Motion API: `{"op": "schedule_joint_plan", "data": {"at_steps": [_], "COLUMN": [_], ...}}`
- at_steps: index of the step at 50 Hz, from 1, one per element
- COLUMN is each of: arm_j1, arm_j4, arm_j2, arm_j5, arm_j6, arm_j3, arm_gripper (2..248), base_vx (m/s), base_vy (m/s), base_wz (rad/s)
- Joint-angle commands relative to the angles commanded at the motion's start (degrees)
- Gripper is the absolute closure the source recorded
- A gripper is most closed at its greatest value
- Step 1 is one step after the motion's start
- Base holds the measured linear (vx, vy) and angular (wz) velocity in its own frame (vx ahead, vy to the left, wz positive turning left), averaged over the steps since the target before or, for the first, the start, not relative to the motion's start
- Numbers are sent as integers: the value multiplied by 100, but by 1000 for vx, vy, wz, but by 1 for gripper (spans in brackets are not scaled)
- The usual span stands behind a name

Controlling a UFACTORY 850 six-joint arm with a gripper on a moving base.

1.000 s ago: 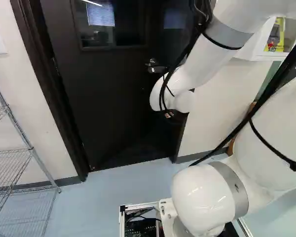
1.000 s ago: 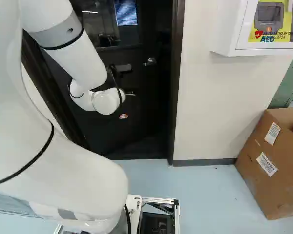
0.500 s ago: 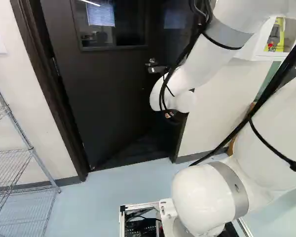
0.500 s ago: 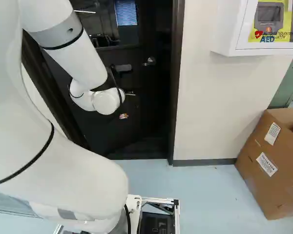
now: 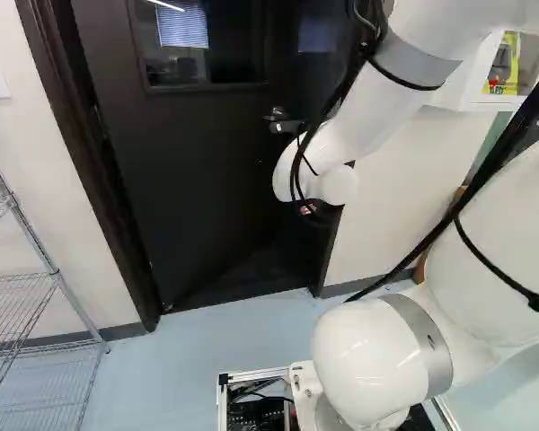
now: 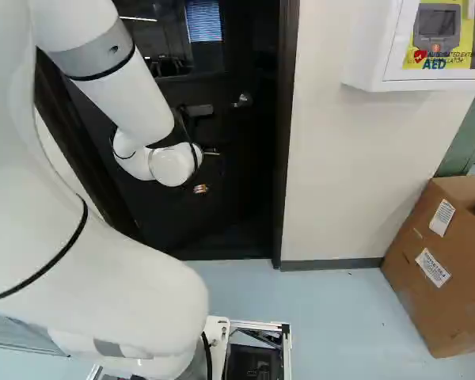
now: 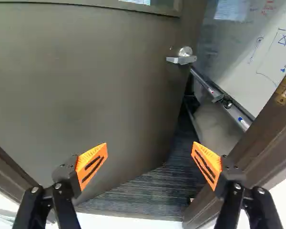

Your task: Open the door and move inside

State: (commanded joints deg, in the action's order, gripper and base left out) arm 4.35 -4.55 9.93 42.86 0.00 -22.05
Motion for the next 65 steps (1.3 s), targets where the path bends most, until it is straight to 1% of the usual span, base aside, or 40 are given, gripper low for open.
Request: {"op": "schedule_joint_plan", "data": {"at_steps": [17, 65], "arm_j1": [0, 0], "arm_j4": [0, 0], "arm_j2": [0, 0], "arm_j5": [0, 0], "arm_j6": [0, 0], "arm_j3": [0, 0], "arm_gripper": [3, 3], "base_vx": [118, 195], "base_vy": [61, 93], "base_wz": [-20, -31]}}
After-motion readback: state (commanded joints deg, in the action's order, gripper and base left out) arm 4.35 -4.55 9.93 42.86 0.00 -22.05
